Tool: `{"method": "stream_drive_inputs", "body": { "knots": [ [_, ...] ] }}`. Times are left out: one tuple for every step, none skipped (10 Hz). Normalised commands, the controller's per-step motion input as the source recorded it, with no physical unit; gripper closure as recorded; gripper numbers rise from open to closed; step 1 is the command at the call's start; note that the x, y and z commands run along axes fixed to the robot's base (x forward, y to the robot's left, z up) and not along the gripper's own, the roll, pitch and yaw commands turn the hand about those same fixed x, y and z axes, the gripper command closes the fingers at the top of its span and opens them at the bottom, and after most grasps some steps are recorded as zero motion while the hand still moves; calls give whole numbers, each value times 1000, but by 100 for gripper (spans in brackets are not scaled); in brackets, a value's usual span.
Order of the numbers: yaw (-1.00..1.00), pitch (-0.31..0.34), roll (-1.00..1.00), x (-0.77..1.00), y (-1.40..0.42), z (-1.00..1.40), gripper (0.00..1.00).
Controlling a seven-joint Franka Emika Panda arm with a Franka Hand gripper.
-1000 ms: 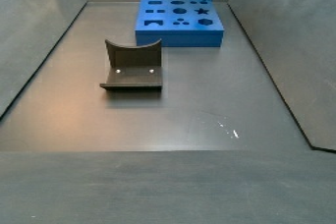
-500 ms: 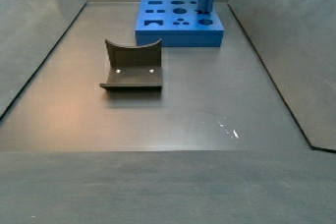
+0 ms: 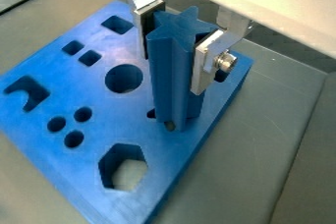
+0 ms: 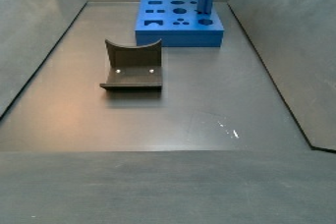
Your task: Insert the star object.
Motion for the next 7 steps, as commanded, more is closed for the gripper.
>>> {"method": "stream_drive_inputs", "body": {
  "knots": [
    [-657,0,0,171,-97,-483,100],
    [-714,6,0,197,-54,-477,100],
    [-709,36,0,123,-23,-454,100],
    [-466,41,0,0,0,-429,100],
    [-86,11,20,-49,0,-397,100],
    [0,0,51,-134,17,-400,100],
    [80,0,76,-6,3,-429,100]
  ]
}}
